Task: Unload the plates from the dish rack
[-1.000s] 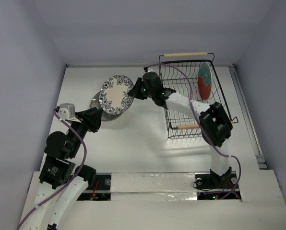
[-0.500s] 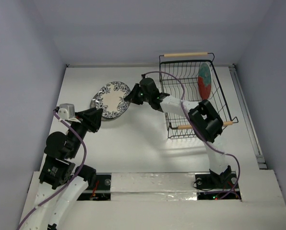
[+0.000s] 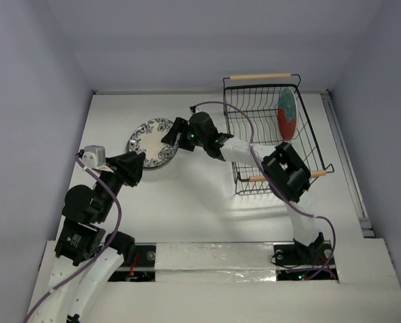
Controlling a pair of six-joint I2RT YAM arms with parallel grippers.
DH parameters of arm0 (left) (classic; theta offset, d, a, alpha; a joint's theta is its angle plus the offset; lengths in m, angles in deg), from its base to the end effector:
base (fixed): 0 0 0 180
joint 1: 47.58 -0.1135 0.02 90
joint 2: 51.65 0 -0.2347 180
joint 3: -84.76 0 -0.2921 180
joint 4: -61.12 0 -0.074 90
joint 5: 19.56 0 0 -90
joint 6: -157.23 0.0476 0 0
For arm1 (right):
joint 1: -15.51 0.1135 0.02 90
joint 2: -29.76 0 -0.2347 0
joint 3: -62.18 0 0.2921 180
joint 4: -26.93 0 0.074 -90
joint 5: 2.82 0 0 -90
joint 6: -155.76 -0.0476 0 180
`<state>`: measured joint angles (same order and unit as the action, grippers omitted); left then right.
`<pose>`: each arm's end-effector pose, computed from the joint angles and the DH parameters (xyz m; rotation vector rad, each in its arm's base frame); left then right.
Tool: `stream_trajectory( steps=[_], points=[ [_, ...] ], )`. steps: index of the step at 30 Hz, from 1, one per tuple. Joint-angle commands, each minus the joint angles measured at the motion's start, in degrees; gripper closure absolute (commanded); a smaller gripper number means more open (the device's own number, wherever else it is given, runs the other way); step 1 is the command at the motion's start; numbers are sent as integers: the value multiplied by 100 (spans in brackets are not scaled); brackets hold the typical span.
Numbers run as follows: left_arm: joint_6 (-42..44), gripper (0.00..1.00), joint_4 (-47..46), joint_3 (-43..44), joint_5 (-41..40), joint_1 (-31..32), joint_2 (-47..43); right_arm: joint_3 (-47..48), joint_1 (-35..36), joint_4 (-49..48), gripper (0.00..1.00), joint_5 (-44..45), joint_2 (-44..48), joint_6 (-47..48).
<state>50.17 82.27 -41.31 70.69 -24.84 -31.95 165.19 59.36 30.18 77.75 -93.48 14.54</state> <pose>0.1465 -0.0616 0.3844 0.0715 1.3647 -0.5884 0.3795 0.3753 0.1606 0.0226 2.1953 1.1827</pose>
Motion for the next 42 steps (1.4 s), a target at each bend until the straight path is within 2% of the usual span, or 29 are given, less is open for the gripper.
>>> stream_trajectory(
  steps=[1, 3, 7, 10, 12, 14, 15, 17, 18, 19, 23, 25, 26, 29, 30, 32, 33, 34, 36, 38, 42],
  points=[
    [1, 67, -209, 1, 124, -33, -37, 26, 79, 16, 23, 283, 343, 376],
    [1, 67, -218, 1, 133, -33, -46, -123, 132, 165, 17, 520, 476, 551],
    [1, 67, -218, 1, 133, -33, -37, -317, 185, 578, 12, 907, 845, 920],
    [1, 67, -227, 1, 142, -33, -46, -598, 237, 614, 13, 1084, 1205, 1105],
    [10, 67, -227, 1, 142, -33, -37, -739, 237, 640, 20, 1092, 1486, 1263],
    [10, 67, -227, 1, 142, -33, -46, -967, 237, 658, 32, 1215, 1732, 1421],
    [10, 68, -227, 1, 151, -33, -46, -1029, 237, 684, 54, 1276, 2012, 1474],
    [10, 72, -236, 1, 168, -33, -37, -1187, 237, 807, 77, 1670, 2355, 1754],
    [18, 74, -236, 1, 168, -33, -37, -1240, 237, 842, 97, 1864, 2731, 1860],
    [18, 75, -236, 1, 168, -33, -37, -1267, 185, 1043, 100, 2101, 2944, 1992],
    [18, 88, -236, -7, 151, -33, -28, -1495, -227, 1667, 100, 3680, 3955, 2860],
    [19, 94, -236, -7, 142, -33, -37, -1566, -675, 1940, 100, 4219, 4237, 3143],
    [18, 100, -236, 1, 124, -33, -37, -1566, -851, 2272, 100, 4761, 4403, 3397],
    [18, 100, -227, -7, 107, -33, -54, -1601, -1449, 2634, 83, 5641, 4537, 3977],
    [18, 100, -227, -7, 98, -33, -63, -1601, -1607, 2688, 66, 5741, 4520, 4084],
    [10, 100, -227, 1, 98, -33, -63, -1513, -1985, 2898, 55, 5716, 4432, 4269],
    [10, 100, -227, 1, 98, -33, -63, -1487, -2073, 2917, 43, 5716, 4301, 4322],
    [18, 100, -218, 1, 98, -33, -63, -1469, -2152, 2934, 39, 5724, 4204, 4392],
    [27, 100, -192, 10, 98, -33, -72, -1311, -2398, 3109, 35, 5716, 3863, 4507],
    [36, 89, -174, 10, 89, -33, -81, -1180, -2670, 3293, 35, 5681, 3607, 4542],
    [45, 80, -174, 19, 89, -33, -98, -951, -2873, 3312, 38, 5338, 3088, 4542]
  ],
)
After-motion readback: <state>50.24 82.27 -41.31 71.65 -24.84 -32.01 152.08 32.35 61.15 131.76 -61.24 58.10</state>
